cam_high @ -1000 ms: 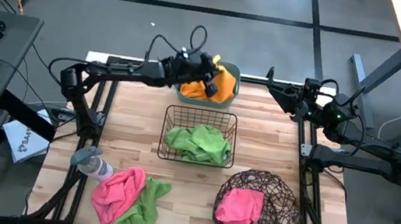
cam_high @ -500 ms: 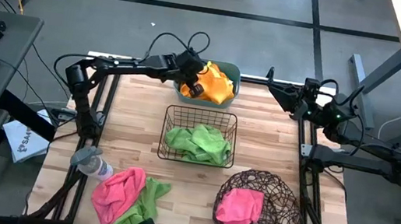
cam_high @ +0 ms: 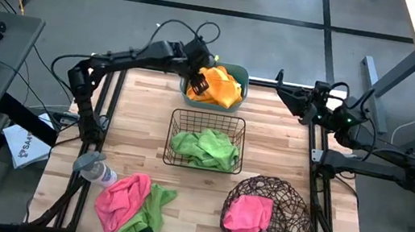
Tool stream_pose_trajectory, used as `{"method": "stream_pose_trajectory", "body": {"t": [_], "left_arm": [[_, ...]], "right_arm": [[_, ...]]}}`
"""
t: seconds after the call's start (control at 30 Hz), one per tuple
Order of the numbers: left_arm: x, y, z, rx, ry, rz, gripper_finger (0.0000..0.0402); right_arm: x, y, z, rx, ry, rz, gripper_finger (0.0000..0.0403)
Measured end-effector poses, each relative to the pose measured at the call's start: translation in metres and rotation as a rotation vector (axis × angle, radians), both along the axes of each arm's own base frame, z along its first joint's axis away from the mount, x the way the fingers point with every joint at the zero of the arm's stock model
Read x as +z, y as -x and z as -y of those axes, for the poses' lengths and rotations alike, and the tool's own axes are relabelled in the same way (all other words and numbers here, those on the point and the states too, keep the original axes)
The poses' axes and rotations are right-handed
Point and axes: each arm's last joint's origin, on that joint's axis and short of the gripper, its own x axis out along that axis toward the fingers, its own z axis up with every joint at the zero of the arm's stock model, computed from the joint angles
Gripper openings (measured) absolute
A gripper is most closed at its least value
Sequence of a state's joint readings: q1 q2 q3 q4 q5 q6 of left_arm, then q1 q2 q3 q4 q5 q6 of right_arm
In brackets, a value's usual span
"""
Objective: Sort microfiber towel by color & place in baskets
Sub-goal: Put the orange microfiber cloth into the blue and green bin, then put the pink microfiber cloth into the black wicker basket
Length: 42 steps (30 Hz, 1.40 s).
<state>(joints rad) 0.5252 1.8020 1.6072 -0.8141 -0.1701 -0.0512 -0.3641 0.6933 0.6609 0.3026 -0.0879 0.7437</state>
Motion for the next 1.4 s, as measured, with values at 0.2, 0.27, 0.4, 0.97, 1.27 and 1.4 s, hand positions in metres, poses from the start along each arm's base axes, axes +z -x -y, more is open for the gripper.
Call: {"method": "stream_pose_trajectory", "body": {"t": [0.2,0.27,0.4,0.97,1.27,1.4], "left_arm": [[0.056,0.007,0.006,0.024,0.075,0.062,0.0244],[0.068,0.010,0.014,0.026,0.178,0.133,0.0252],[0.083,0.008,0.058,-0.059,0.342,0.228,0.0255],[0.000,0.086,0.408,-0.374,0.540,-0.176,0.0253],[-0.067,0.068,0.421,-0.079,0.550,-0.416,0.0253],[-0.087,0.060,0.408,0.022,0.481,-0.529,0.0253]], "right_arm": [[-0.004,-0.001,0.000,-0.002,-0.003,-0.038,0.0184],[-0.005,-0.001,0.000,0.017,-0.007,-0.051,0.0184],[-0.007,-0.002,-0.002,0.096,-0.004,-0.076,0.0184],[-0.012,-0.003,-0.008,0.313,0.006,-0.136,0.0184],[-0.016,-0.004,-0.008,0.296,0.031,-0.180,0.0184],[-0.016,-0.004,-0.008,0.297,0.026,-0.182,0.0184]]}}
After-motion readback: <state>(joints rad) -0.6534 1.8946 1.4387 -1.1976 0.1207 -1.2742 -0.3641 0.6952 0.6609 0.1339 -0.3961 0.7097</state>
